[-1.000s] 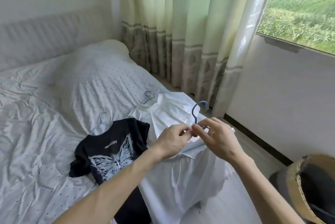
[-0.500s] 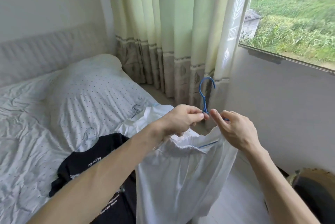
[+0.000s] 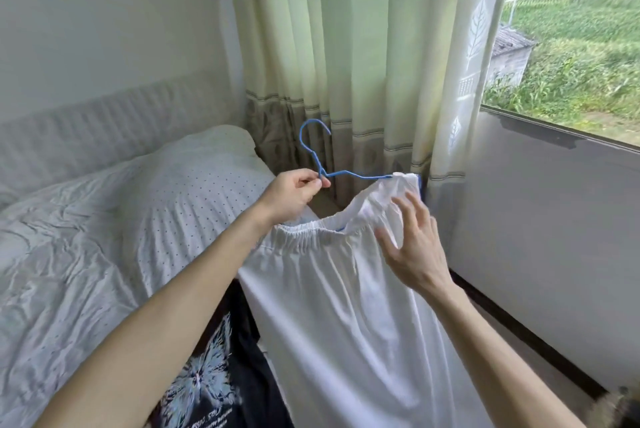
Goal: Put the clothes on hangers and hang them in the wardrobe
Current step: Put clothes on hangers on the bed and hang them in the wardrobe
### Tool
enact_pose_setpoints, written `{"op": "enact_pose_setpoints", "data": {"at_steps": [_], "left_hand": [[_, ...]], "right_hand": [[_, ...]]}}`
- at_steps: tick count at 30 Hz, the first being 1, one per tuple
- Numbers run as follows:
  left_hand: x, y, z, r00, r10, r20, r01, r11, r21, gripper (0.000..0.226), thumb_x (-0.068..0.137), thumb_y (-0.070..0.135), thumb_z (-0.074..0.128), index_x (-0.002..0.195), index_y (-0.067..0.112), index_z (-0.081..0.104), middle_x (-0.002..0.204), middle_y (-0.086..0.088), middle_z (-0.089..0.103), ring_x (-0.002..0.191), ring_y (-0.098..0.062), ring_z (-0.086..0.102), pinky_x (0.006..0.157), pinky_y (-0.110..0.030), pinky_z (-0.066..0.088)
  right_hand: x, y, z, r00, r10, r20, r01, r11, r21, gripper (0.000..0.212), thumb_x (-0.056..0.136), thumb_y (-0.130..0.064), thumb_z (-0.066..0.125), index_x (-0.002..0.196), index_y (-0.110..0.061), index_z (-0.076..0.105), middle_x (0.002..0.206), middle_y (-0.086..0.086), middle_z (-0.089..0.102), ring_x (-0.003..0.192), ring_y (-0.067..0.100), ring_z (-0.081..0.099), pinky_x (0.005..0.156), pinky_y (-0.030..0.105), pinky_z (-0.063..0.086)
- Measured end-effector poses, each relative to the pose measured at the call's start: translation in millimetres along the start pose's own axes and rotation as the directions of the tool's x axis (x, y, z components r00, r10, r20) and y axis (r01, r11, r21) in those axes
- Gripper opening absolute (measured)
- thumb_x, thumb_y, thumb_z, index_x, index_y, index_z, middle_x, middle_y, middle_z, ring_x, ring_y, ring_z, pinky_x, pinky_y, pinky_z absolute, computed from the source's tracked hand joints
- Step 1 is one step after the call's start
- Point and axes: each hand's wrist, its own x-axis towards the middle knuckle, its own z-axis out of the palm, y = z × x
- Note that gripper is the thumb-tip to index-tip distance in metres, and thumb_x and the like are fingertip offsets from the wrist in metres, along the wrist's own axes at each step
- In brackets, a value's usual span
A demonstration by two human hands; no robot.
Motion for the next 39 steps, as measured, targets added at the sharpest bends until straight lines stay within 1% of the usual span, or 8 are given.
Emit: {"op": "enact_pose_setpoints", "data": {"at_steps": [4,7,10,17,24,28,33,39], "left_hand": [[50,-72,-19,0.994,-0.059,-0.092,0.071,0.988,0.14,0.025,0.101,0.016,0.046,0.106,0.025,0.069,0.047,0.019,0.049,0.044,-0.002,0.041,0.054,-0.029,0.031],[93,-144,-20,0.989,-0.128,-0.077,0.144,0.954,0.261,0.028,0.101,0.017,0.042,0.112,0.029,0.065,0.078,0.002,0.061,0.067,-0.02,0.05,0.064,-0.032,0.034],[134,-226,-19,0.968,-0.237,-0.08,0.25,0.906,0.341,0.029,0.103,0.019,0.04,0.119,0.024,0.063,0.111,-0.009,0.067,0.095,-0.033,0.059,0.072,-0.032,0.039],[222,-360,-23,0.926,-0.336,-0.172,0.375,0.875,0.307,0.024,0.104,0.016,0.04,0.112,0.019,0.062,0.099,-0.006,0.064,0.091,-0.03,0.056,0.07,-0.032,0.034],[343,-437,-24,0.928,-0.33,-0.173,0.37,0.876,0.31,0.03,0.104,0.015,0.04,0.121,0.017,0.065,0.123,-0.012,0.065,0.111,-0.033,0.056,0.079,-0.03,0.037],[369,-503,1,0.883,-0.469,0.027,0.417,0.81,0.412,0.034,0.1,0.008,0.045,0.13,0.014,0.06,0.131,-0.015,0.062,0.119,-0.035,0.056,0.097,-0.035,0.043],[352,-583,33,0.796,-0.605,0.026,0.491,0.67,0.556,0.052,0.096,0.016,0.054,0.146,0.016,0.039,0.13,-0.024,0.053,0.118,-0.043,0.053,0.095,-0.046,0.045],[330,-636,45,0.767,-0.639,0.061,0.431,0.583,0.689,0.066,0.098,0.018,0.048,0.157,0.02,0.018,0.146,-0.022,0.043,0.127,-0.044,0.047,0.102,-0.053,0.044]], "right_hand": [[-32,27,64,0.888,0.183,0.421,-0.115,0.976,-0.182,0.067,0.094,-0.046,0.054,0.152,-0.028,0.025,0.165,0.002,0.01,0.144,0.029,0.026,0.116,0.042,0.029],[-55,43,117,0.736,0.297,0.609,-0.136,0.945,-0.297,0.071,0.096,-0.048,0.049,0.155,-0.029,0.014,0.166,0.003,0.002,0.147,0.032,0.02,0.117,0.041,0.025],[-63,56,167,0.572,0.415,0.707,-0.155,0.902,-0.404,0.075,0.097,-0.049,0.047,0.157,-0.027,0.008,0.166,0.005,-0.002,0.149,0.032,0.013,0.118,0.041,0.024],[-65,81,268,0.375,0.531,0.76,-0.133,0.842,-0.522,0.075,0.098,-0.048,0.043,0.158,-0.026,0.003,0.166,0.005,-0.011,0.152,0.03,0.0,0.122,0.043,0.016],[-70,107,338,0.348,0.615,0.707,-0.12,0.778,-0.617,0.077,0.097,-0.054,0.035,0.158,-0.031,-0.006,0.163,0.008,-0.023,0.152,0.032,-0.012,0.122,0.047,0.006],[-69,122,372,0.308,0.653,0.692,-0.158,0.753,-0.639,0.077,0.084,-0.053,0.044,0.153,-0.026,0.024,0.164,0.014,0.012,0.146,0.042,0.025,0.109,0.056,0.034],[-84,145,410,0.273,0.659,0.7,-0.135,0.747,-0.651,0.082,0.096,-0.052,0.042,0.157,-0.03,-0.008,0.163,0.005,-0.022,0.151,0.033,-0.016,0.121,0.051,0.005],[-96,155,424,0.311,0.648,0.695,-0.14,0.754,-0.641,0.08,0.09,-0.052,0.042,0.158,-0.029,0.007,0.166,0.008,-0.004,0.152,0.038,0.001,0.117,0.058,0.017]]}}
